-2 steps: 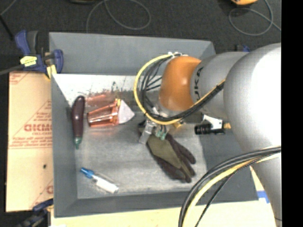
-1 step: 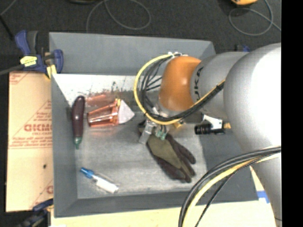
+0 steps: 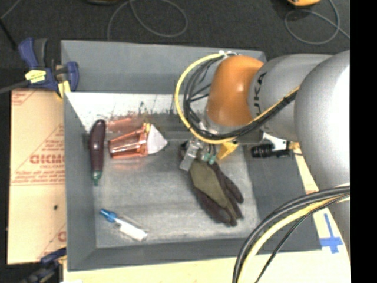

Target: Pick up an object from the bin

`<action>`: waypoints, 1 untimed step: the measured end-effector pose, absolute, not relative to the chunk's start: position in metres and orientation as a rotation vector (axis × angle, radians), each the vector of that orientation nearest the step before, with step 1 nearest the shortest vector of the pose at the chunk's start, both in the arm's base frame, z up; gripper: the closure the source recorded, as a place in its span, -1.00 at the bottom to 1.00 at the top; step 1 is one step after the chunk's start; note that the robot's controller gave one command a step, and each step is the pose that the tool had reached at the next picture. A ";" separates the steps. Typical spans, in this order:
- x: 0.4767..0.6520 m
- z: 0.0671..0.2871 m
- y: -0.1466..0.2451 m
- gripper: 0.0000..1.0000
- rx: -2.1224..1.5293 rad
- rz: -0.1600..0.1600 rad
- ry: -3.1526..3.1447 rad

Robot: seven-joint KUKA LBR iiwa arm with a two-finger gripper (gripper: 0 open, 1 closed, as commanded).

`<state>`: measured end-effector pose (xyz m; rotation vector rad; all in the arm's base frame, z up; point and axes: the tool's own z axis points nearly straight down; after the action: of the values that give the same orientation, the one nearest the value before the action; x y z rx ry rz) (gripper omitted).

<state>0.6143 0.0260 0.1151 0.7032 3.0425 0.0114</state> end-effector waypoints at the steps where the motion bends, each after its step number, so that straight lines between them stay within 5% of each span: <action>1: 0.597 0.125 0.022 1.00 0.718 0.012 3.033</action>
Offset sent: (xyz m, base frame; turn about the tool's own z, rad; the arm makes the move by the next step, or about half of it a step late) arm -0.0200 -0.0037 0.0093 0.0289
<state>0.5975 0.0220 0.1251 0.7185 3.0327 0.0122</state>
